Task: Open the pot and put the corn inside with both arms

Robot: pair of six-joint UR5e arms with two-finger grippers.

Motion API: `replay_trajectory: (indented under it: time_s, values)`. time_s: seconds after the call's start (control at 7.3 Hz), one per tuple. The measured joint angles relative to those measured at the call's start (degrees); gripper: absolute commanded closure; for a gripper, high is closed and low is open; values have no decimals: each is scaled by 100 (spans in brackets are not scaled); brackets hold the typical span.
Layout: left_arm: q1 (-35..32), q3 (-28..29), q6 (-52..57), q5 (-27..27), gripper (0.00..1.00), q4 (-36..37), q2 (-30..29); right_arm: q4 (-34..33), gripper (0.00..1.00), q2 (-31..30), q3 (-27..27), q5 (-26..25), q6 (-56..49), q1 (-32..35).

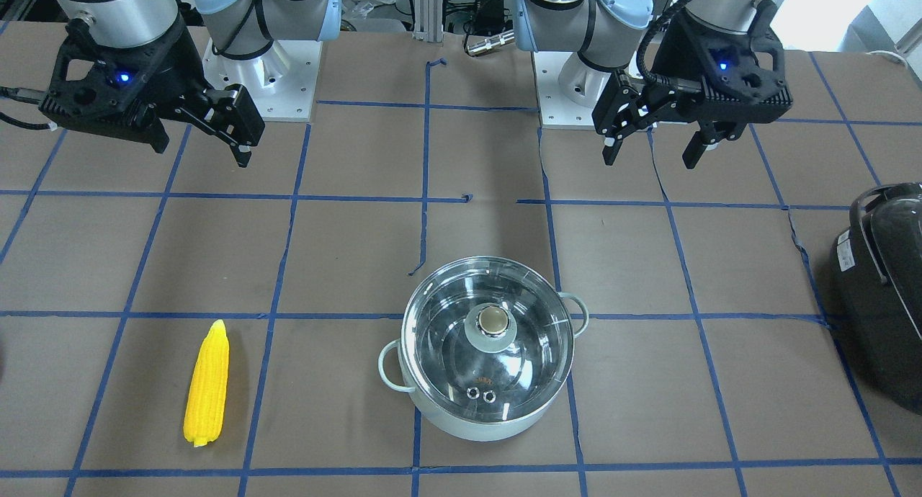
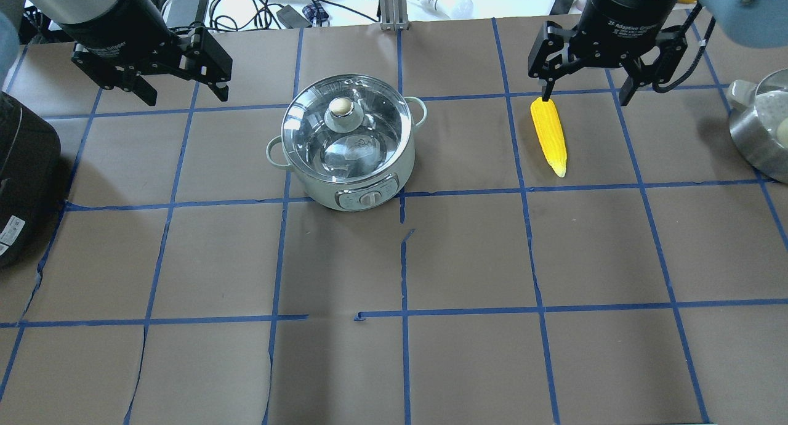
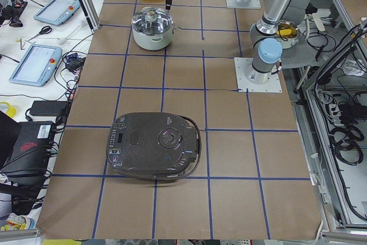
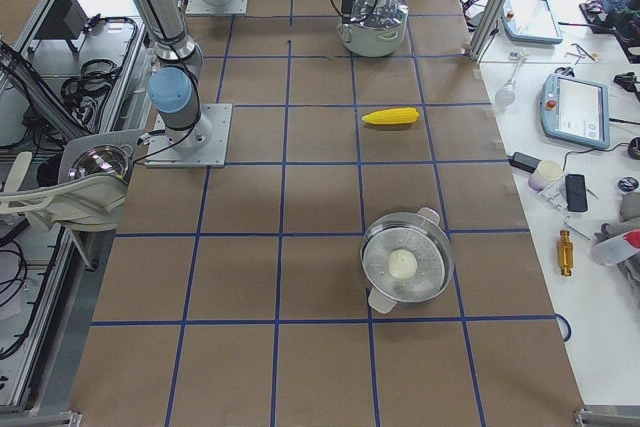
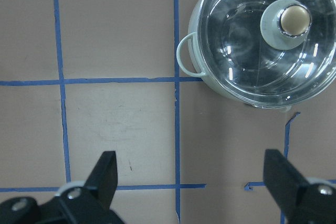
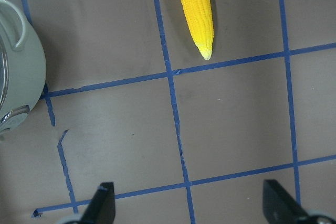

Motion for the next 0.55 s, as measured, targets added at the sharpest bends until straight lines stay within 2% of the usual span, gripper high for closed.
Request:
replay_trajectory:
  time_s: [0.55]
  values:
    - [4,-11,4,-38,0,-5,15,69,0,-22,-8,90,-26,3]
